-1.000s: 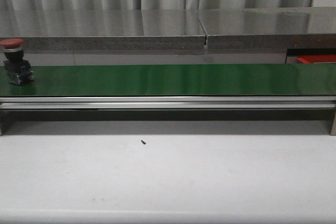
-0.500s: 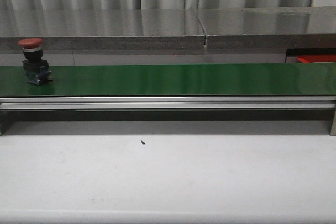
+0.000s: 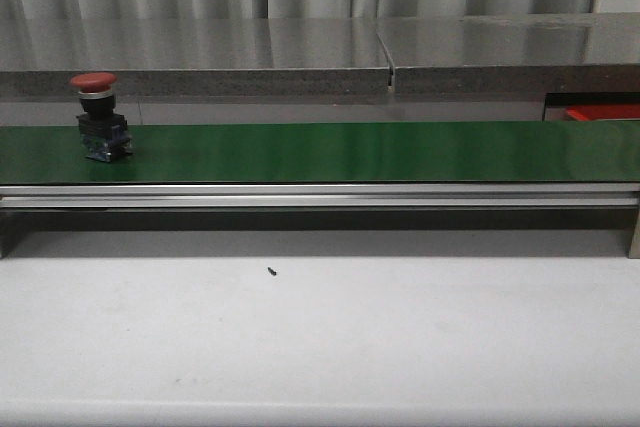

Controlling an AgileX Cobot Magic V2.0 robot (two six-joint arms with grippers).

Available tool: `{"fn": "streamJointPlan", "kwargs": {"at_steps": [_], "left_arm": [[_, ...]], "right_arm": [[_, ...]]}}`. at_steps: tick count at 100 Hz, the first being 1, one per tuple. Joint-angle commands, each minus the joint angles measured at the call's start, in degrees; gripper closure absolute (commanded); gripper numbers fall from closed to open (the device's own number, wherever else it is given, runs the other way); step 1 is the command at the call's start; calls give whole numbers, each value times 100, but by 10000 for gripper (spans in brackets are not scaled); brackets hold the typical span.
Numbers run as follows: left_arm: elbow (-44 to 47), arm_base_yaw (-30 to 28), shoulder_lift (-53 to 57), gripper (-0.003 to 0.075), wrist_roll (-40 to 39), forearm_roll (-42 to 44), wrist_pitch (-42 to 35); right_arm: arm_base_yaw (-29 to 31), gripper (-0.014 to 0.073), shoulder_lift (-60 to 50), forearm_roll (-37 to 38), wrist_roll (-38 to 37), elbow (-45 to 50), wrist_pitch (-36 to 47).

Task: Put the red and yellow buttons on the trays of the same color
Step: 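Move the left gripper over a yellow button on the table, then grasp the yellow button with the left gripper and carry it over the belt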

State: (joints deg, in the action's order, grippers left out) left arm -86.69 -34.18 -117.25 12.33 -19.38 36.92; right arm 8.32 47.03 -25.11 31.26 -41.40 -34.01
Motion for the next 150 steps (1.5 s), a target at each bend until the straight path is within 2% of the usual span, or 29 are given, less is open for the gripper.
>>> {"fn": "streamJointPlan", "kwargs": {"at_steps": [1,13,20,58,83,111,141,150], "left_arm": [[-201,-4,308,475,17,-120,-218],[-201,-4,308,674,17,-213,-76],[-201,-4,334,739,21,-306,5],[-211,70,1267,739,315,-1087,346],[-211,816,1948,739,339,-1123,587],[-201,1790,1822,738,497,-740,745],[-201,1896,1387,734,497,-661,963],[-201,1896,1330,681,497,-699,1007]], "right_arm": [[-14,692,-15,-103,34,-153,304],[-14,692,-15,-103,34,-153,304],[-14,692,-15,-103,34,-153,304],[-14,692,-15,-103,34,-153,304],[-14,692,-15,-103,34,-153,304],[-14,692,-15,-103,34,-153,304],[-14,692,-15,-103,34,-153,304],[-14,692,-15,-103,34,-153,304]]}}
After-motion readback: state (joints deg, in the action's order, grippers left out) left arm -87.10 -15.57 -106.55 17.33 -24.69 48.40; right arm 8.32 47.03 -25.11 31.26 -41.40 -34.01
